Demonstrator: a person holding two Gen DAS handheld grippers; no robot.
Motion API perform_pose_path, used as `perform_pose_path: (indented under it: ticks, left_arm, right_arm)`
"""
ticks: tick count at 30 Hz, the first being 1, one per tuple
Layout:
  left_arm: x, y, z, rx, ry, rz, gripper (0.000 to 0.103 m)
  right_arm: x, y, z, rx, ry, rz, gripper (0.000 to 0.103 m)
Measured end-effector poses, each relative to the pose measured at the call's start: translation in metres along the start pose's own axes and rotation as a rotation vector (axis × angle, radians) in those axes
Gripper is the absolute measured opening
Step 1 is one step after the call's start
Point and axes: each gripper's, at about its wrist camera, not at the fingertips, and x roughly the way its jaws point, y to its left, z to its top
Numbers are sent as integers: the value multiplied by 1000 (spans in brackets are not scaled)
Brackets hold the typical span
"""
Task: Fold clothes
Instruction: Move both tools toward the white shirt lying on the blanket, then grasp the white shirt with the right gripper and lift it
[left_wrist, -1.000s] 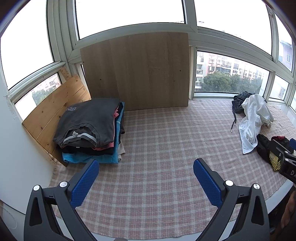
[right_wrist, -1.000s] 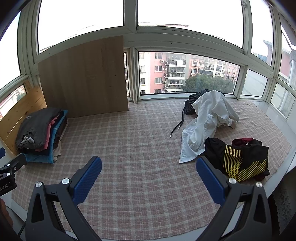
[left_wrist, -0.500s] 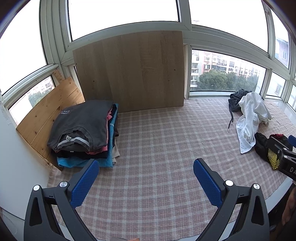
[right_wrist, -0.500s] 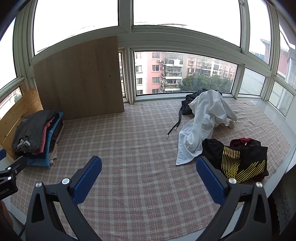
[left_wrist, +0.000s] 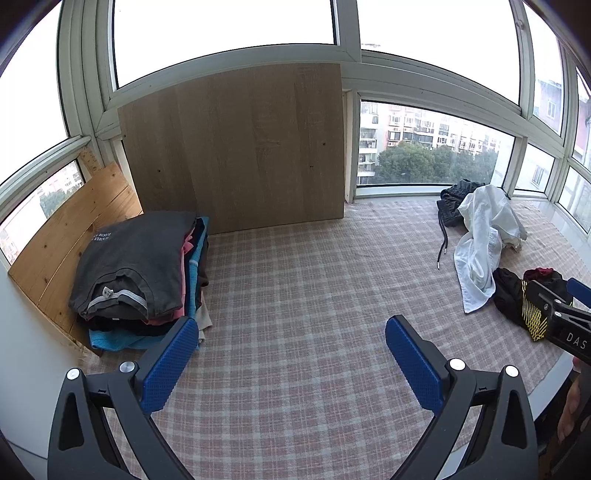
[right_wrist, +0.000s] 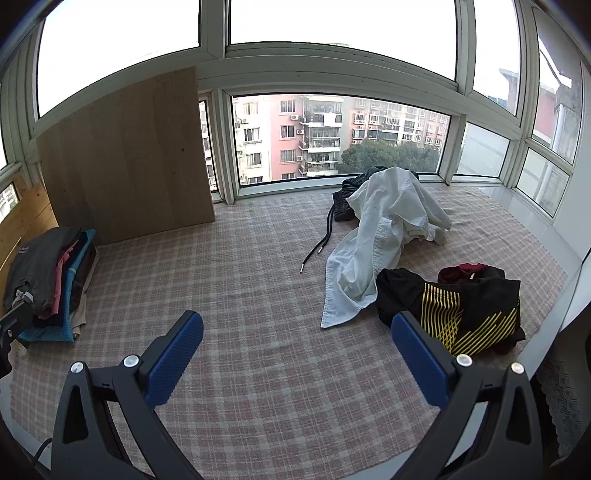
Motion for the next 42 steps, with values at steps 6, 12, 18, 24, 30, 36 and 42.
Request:
perform_pose_path:
  ticks: [6,12,18,24,30,36,42]
  left_arm:
    - [6,-11,4,-41,-9,-31,102]
    - [8,-25,8,-65,-21,13,102]
    - [16,-41,16,-86,16,78,102]
    - [22,-54,29,-107,31,110,102]
    - [21,-60,47,-141,5,197,102]
    - [33,-66,58,-178,33,261,102]
    - [46,-70,66,-201,66,313,102]
  right_arm:
    - [21,-19,3,24,37,56,103]
    - [34,-35,14,-50,20,35,103]
    - [63,-82,34,-55,58,80,103]
    - [98,-174,75,-46,-27,22,103]
    - [182,-264,143,-52,21,-38,94]
    - [284,-267,192,-62,165,18,94]
    - [379,-230,190,-192,320,-101,94]
